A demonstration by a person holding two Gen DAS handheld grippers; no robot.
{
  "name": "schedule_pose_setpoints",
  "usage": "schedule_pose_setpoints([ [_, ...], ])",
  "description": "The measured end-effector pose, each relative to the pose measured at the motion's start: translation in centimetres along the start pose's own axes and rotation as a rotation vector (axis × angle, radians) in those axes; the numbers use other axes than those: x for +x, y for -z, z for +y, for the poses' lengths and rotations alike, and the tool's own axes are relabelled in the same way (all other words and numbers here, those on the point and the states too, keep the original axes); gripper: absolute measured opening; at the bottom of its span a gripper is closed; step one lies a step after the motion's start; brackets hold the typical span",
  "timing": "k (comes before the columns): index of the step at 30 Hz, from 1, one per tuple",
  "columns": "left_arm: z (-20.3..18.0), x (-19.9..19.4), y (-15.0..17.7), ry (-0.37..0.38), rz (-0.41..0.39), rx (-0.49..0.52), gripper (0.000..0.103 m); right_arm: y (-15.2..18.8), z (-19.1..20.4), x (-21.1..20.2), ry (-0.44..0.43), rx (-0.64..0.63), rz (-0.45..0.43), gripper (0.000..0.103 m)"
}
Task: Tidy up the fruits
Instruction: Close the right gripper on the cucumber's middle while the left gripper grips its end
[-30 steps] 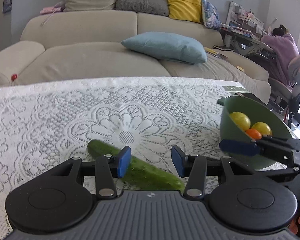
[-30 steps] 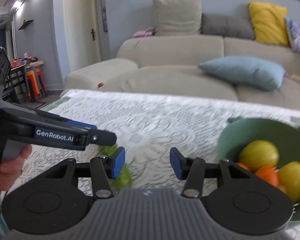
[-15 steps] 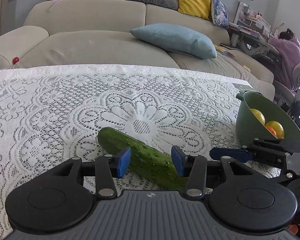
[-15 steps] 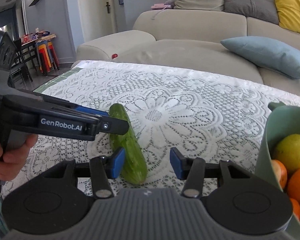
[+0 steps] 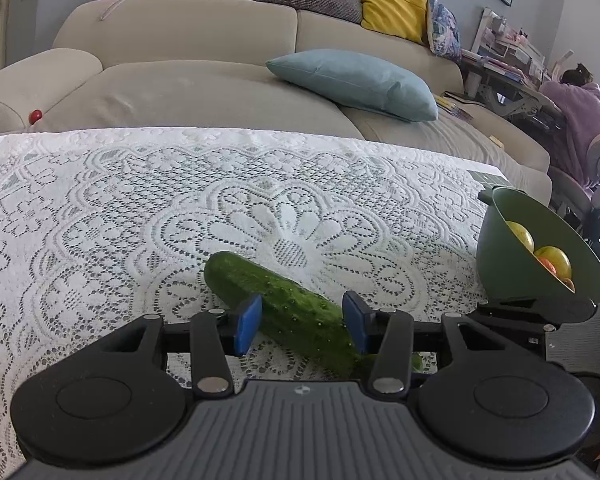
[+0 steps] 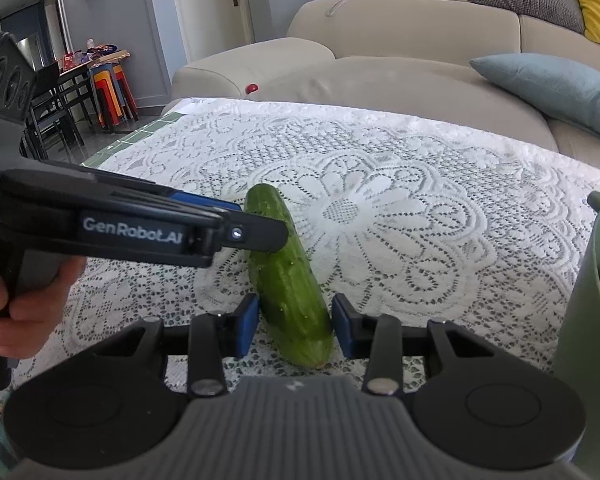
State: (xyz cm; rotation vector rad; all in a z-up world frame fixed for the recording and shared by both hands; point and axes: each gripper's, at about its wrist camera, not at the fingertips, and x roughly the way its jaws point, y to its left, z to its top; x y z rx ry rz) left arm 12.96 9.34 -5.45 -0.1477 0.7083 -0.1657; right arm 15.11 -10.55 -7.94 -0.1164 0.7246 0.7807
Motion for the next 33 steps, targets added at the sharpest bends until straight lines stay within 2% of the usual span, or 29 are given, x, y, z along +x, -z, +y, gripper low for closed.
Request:
schedule_pose_setpoints([
  [5, 1.0, 0.2, -0.2, -0.023, 0.017, -0.08, 0.056, 0.1, 0.2, 0.0, 0.005, -0.018, 0.0, 0.037],
  [7, 1.5, 0.4, -0.3, -0.034, 0.027, -0.126, 0.063, 0.1, 0.3, 0.0, 0.005, -0.019, -0.001, 0.037],
  [11, 2.5, 1.2, -0.6, -0.01, 0.054, -0.239, 0.064, 0.1, 0.1, 0.1, -0.001, -0.007, -0.002, 0.038],
  [16, 2.8, 2.4, -1.0, 0.002, 0.078, -0.311, 0.068, 0.2, 0.0, 0.4, 0.007, -0.001, 0.007, 0.04],
  [27, 3.1, 4.4, -1.3, 0.029, 0.105, -0.369, 0.071, 0.3, -0.1, 1.0, 0.029, 0.006, 0.012, 0.038],
  [33, 3.1, 4.6, -1.2, 0.03, 0.094, -0.352, 0.072, 0.4, 0.3, 1.1, 0.035, -0.017, 0.006, 0.037],
])
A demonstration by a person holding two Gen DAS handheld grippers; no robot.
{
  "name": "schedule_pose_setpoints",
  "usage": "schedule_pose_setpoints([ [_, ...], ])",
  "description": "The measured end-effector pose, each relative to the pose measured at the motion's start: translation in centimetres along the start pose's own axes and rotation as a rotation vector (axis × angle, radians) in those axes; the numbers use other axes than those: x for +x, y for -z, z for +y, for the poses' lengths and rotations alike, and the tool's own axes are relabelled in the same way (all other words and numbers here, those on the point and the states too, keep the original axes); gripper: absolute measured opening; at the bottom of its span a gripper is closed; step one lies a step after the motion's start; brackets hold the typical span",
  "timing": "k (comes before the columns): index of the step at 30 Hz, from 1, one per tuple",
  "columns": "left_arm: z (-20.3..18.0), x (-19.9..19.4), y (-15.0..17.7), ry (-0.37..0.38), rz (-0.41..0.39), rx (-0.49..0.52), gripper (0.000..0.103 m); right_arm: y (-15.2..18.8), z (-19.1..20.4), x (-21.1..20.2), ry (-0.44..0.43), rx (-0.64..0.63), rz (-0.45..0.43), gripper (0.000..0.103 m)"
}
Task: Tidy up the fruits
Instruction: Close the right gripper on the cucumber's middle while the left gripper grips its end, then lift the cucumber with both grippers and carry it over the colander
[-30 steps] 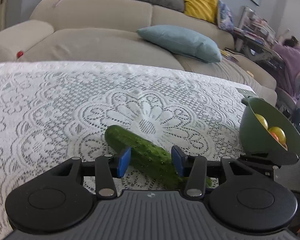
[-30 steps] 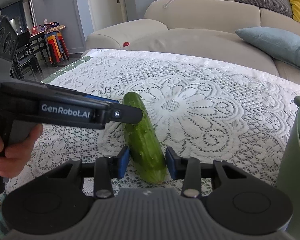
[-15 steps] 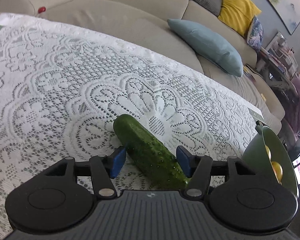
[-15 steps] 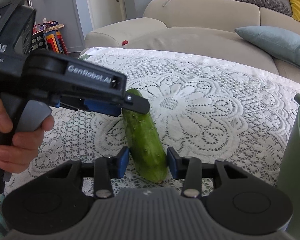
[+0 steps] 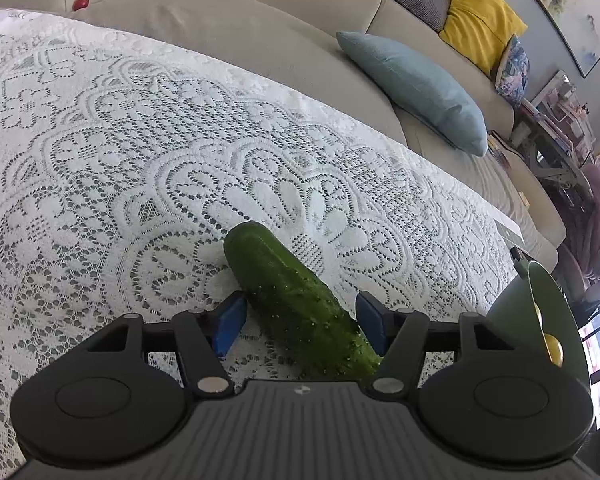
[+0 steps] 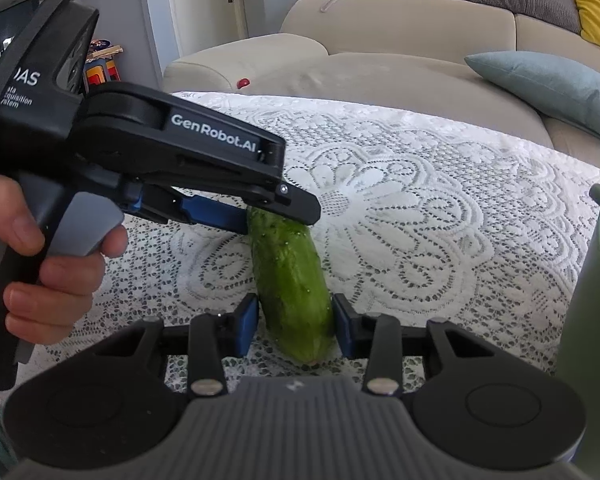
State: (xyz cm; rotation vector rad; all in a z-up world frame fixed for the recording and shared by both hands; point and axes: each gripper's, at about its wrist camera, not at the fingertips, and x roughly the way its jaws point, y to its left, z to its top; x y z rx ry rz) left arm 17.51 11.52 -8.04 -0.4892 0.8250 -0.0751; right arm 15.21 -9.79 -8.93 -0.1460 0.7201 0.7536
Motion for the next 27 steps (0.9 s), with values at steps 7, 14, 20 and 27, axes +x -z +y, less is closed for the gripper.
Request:
schedule_pose_setpoints([
  [7, -0.2, -0.7, 0.2, 0.014, -0.004, 0.044, 0.066, 0.3, 0.2, -0.9, -0.044, -0.011, -0.003, 0.033],
  [14, -0.1, -3.0, 0.9, 0.086, -0.016, 0.034, 0.065, 0.7, 0.8, -3.4, -0.073, -0.088, -0.029, 0.032],
  [20, -0.3, -4.1, 2.1, 0.127, -0.007, 0.007, 0.064, 1.4, 0.9, -5.4, -0.082, -0.107, -0.028, 0.032],
  [27, -2.0, -5.8, 2.6, 0.158, -0.028, -0.003, 0.064, 1.6, 0.9, -8.4, -0.07, -0.132, -0.064, 0.032],
])
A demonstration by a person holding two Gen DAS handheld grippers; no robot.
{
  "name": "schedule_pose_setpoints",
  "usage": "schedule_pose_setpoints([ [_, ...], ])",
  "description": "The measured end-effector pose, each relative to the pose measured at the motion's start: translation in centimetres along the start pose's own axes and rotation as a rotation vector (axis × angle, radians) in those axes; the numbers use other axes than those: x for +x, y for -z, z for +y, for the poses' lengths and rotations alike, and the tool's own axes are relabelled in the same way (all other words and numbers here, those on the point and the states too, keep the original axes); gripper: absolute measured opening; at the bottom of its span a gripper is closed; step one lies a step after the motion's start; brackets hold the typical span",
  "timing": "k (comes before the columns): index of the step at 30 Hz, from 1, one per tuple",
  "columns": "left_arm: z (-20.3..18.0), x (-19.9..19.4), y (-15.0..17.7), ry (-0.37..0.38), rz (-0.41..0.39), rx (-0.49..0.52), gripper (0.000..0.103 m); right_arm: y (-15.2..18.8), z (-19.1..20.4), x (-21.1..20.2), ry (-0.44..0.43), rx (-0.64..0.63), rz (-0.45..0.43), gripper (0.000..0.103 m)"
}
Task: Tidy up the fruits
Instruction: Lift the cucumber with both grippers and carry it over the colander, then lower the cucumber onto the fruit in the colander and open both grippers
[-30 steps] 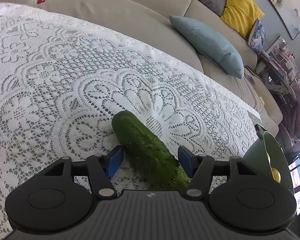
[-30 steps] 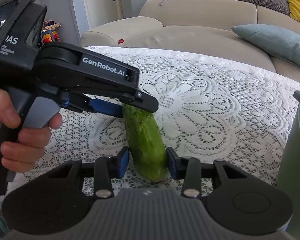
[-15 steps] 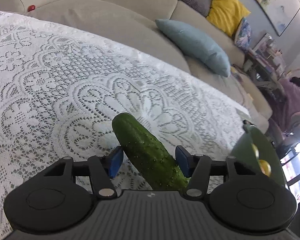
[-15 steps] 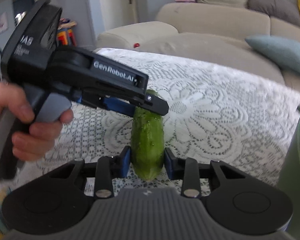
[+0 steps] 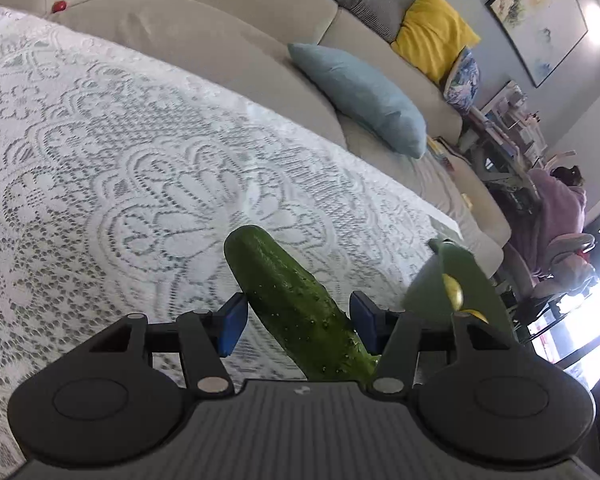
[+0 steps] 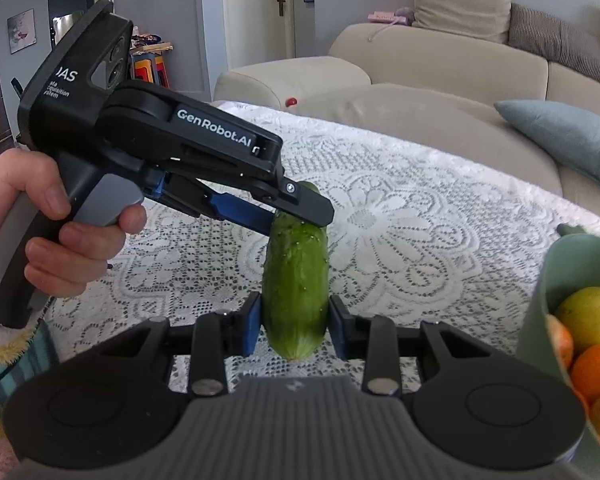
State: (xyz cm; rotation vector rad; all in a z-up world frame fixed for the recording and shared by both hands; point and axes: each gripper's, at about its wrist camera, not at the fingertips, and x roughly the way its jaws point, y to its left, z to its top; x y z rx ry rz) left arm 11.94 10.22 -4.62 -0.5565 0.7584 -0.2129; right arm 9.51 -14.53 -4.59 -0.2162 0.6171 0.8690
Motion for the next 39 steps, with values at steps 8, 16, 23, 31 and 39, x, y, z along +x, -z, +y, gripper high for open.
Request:
schedule_pose_setpoints([
  [8, -5.3, -0.1, -0.5, 0.03, -0.015, 0.031, 0.063, -0.1, -1.5, -4.8, 0.059, -0.025, -0.048, 0.032],
  [16, -11.9, 3.0, -1.4, 0.114, 0.003, 0.077, 0.063, 0.2, -5.3, -10.2, 0.166, -0.044, -0.077, 0.032],
  [23, -15.6, 8.1, -1.0, 0.16, 0.087, 0.088, 0.063, 1.6, -9.4, -12.2, 0.23, -0.037, -0.041, 0.032],
  [31, -15.8, 12.8, -0.4, 0.136, 0.204, 0.088, 0.064, 3.5, -13.0, -11.3, 0.214, 0.072, 0.015, 0.032],
  [39, -16.0, 13.0, -0.6, 0.116, 0.241, 0.126, 0.065, 3.4, -14.0, -10.0, 0.208, 0.131, 0.05, 0.032],
])
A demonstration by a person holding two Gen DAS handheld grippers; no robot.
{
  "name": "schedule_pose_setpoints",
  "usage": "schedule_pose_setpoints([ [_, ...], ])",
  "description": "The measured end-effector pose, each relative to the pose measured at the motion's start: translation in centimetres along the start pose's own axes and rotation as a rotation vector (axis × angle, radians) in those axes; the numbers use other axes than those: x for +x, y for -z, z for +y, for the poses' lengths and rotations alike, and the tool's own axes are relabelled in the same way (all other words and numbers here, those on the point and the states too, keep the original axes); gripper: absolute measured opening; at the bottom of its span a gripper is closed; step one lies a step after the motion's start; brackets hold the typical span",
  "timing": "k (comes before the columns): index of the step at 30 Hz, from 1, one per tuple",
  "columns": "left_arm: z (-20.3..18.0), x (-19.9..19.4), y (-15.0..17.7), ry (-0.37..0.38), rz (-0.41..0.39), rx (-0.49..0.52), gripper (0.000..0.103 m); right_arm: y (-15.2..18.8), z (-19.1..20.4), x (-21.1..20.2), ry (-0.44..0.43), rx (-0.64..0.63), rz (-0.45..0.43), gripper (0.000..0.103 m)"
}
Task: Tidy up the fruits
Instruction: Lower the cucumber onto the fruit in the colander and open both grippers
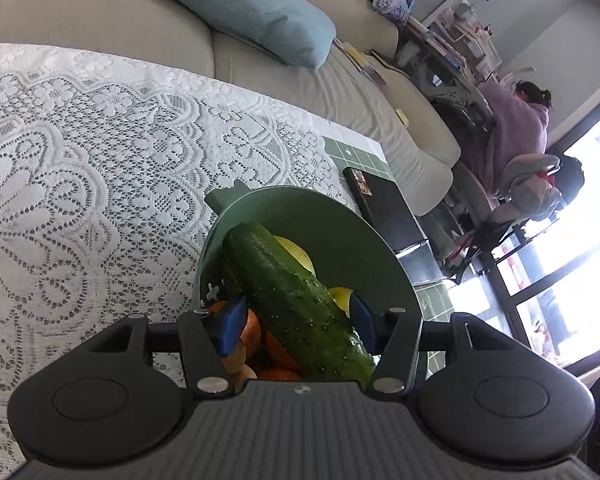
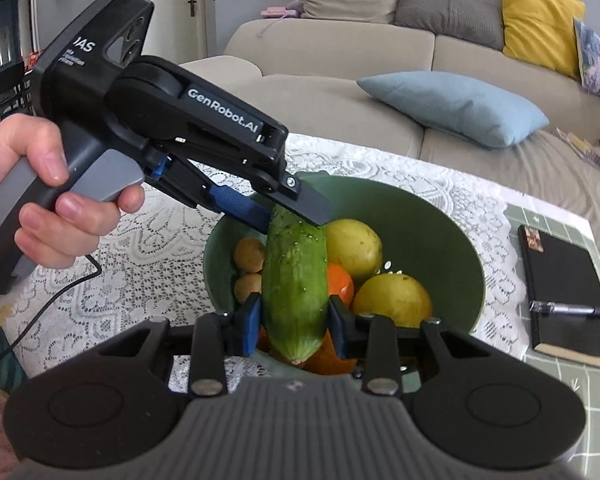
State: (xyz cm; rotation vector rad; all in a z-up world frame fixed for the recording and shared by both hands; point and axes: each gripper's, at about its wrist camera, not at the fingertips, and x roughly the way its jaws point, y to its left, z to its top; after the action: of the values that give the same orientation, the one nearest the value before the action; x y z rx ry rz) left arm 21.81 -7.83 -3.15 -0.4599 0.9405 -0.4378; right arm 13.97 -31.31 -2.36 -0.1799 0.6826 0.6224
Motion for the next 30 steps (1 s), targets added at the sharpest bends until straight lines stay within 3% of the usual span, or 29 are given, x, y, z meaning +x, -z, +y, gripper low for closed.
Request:
schedule_pose_setpoints([
  [3, -0.1, -0.7, -0.2, -0.01, -0.023, 0.008, 0.075, -0.1, 0.0, 0.5, 0.02, -0.003, 0.009, 0.033],
  [9, 0.2, -2.5, 0.1, -0.017, -0.052, 0.009, 0.076, 0.1, 0.5, 0.2, 0.013, 0.022, 0.01, 0.034],
  [13, -0.5, -4.3, 0.8, -0.035, -0.093, 0.065, 0.076, -0.2, 0.7, -0.7, -0.016, 0.079, -0.016, 0.049],
  [19, -2.3, -8.0, 2.2, -0.081, -0.201, 0.181, 0.076, -1.4, 1.1, -2.5, 0.017, 0.158, -0.071, 0.059],
  [26, -4.7, -13.4, 5.1, -0.262, -0.396, 0.378, 0.079, -3.1, 2.6, -5.8, 0.082, 0.254, -0.19, 0.071],
  [30, -5.5, -15.9, 7.3, -0.364, -0.493, 0.448, 0.086, -3.4, 4.5, -7.9, 0.136, 0.252, -0.291, 0.085],
])
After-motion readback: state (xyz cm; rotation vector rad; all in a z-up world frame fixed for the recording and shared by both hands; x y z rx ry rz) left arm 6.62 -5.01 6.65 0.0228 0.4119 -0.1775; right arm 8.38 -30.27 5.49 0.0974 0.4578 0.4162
